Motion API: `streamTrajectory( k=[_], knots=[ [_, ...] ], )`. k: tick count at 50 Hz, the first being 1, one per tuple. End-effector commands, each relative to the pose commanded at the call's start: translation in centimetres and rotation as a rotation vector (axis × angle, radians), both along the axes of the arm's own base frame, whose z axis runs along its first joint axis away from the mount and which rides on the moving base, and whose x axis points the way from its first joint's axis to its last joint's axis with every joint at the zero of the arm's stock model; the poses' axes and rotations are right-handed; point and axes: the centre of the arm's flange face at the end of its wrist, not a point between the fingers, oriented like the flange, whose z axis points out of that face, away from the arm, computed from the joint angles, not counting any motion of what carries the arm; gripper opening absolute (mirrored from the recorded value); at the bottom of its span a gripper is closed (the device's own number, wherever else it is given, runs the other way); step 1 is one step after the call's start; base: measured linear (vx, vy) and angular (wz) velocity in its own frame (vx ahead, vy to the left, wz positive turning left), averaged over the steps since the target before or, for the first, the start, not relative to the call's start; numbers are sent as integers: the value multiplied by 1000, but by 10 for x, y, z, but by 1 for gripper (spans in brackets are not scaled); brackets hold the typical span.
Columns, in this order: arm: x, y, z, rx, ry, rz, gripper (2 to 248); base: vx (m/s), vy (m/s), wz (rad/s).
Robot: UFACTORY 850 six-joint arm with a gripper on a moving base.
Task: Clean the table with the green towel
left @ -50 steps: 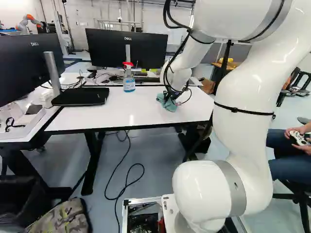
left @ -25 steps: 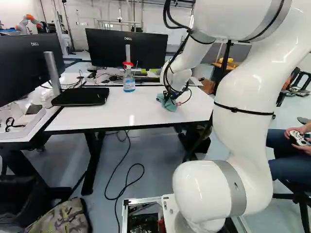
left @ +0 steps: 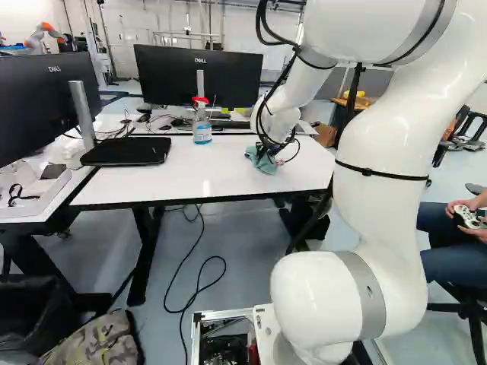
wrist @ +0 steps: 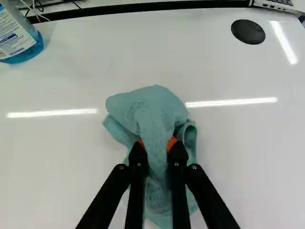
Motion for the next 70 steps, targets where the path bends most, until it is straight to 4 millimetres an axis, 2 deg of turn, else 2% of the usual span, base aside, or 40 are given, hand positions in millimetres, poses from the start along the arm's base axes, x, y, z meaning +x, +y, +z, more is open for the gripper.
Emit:
streamTrajectory(
  k=[14, 28, 34, 43, 55, 70],
  knots=[
    [2, 0, 0, 0, -4, 0, 56, 0, 0, 0],
    [24, 1, -1, -1, -15, 4, 56, 0, 0, 0],
    [33, 6, -2, -1, -19, 15, 56, 0, 0, 0],
    [34, 20, -2, -1, -20, 39, 56, 0, 0, 0],
    [26, 38, -1, 0, -15, 71, 56, 0, 0, 0],
    [-1, 42, 0, 0, -2, 79, 56, 0, 0, 0]
  ],
)
